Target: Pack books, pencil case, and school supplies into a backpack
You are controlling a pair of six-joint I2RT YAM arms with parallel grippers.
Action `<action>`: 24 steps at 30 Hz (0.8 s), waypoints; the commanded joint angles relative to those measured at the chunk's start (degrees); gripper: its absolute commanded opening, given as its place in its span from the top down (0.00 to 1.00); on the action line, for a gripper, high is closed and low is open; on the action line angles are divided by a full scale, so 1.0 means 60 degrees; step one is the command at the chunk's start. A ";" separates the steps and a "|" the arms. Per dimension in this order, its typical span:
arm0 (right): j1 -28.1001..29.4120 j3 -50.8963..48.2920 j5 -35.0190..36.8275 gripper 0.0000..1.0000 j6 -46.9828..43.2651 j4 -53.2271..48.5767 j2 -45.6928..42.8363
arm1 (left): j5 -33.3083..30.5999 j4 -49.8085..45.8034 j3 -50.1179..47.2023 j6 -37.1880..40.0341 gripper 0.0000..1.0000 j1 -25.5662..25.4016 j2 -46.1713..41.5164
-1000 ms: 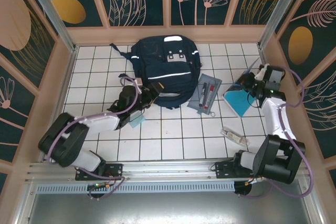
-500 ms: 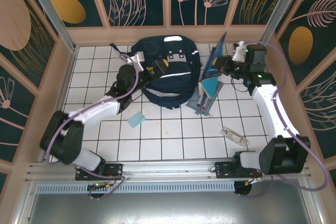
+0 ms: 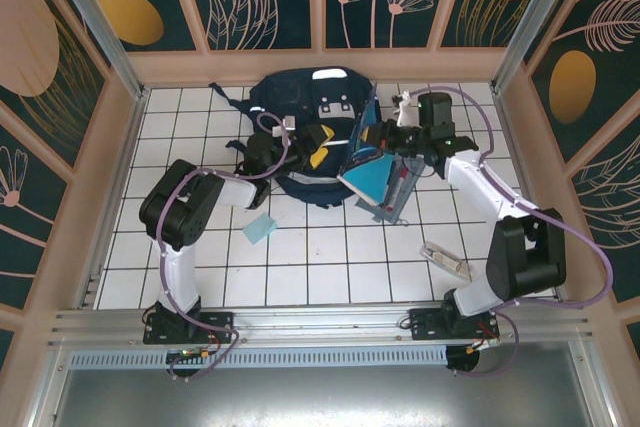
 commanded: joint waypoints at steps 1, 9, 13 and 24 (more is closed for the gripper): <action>0.0063 -0.0747 -0.0468 1.00 0.0309 0.1127 -0.0219 | 0.0616 0.0004 0.0628 0.0024 0.04 -0.0269 0.0512; 0.0023 -0.2044 0.0070 1.00 0.0252 0.1304 -0.1040 | 0.0716 -0.3352 0.2026 0.1317 0.07 -0.0642 0.1113; -0.0510 -0.3135 0.0286 1.00 0.0494 0.1414 -0.1316 | -0.0264 -0.6051 0.2572 0.3021 0.08 -0.0660 0.0734; -0.0476 -0.2097 -0.0891 1.00 0.1385 0.2727 -0.1388 | 0.0925 -0.1553 0.1557 0.0633 0.08 -0.0701 0.1486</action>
